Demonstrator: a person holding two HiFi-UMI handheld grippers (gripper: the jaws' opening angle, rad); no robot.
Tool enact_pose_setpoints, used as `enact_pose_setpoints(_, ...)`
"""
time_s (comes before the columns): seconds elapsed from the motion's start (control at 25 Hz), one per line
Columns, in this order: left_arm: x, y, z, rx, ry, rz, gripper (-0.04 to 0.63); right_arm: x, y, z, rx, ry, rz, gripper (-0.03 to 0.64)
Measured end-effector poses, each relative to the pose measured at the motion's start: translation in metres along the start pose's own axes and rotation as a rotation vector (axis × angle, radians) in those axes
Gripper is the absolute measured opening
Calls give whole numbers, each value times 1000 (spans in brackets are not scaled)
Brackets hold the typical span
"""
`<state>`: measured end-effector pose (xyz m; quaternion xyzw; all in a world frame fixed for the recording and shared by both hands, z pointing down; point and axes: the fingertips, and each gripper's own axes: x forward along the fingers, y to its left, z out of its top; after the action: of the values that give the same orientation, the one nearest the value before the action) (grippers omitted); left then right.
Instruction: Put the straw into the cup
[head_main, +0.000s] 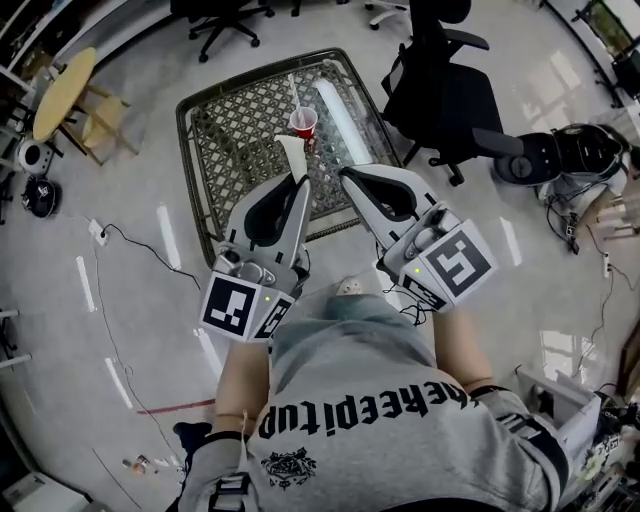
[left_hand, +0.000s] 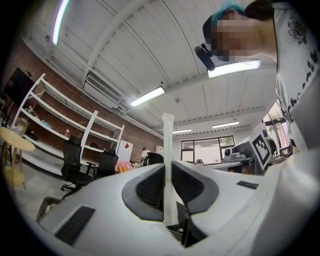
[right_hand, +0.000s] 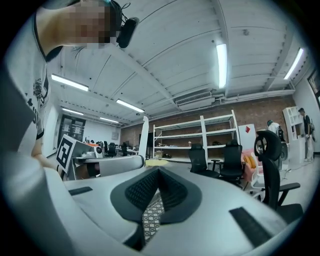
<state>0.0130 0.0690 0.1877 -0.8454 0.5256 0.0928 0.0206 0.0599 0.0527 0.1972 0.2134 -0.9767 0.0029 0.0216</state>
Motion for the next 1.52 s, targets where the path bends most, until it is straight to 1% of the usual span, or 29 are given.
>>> enact_pose_setpoints(0.16, 20, -1, -2, 9, -3, 18, 84, 0, -19, -1, 4, 0, 26, 11)
enact_pose_setpoints(0.4, 31, 5, -17, 30, 17, 23, 84, 12, -32, -16, 20, -6, 50, 11)
enact_pose_setpoints(0.56, 42, 18, -23, 20, 28, 28, 84, 23, -46, -21, 34, 0, 46, 11)
enact_pose_setpoints(0.72, 46, 30, -26, 15, 37, -2, 84, 34, -52, -22, 40, -3, 11, 11)
enact_pose_setpoints(1.0, 55, 64, -20, -4, 50, -78, 84, 65, -59, -17, 56, 6, -73, 11)
enact_pose_setpoints(1.16, 63, 82, -18, -13, 55, -108, 84, 80, -65, -15, 62, 13, -111, 11)
enact_pose_setpoints(1.52, 78, 106, -21, -30, 78, -197, 84, 99, -76, -13, 78, 27, -207, 11)
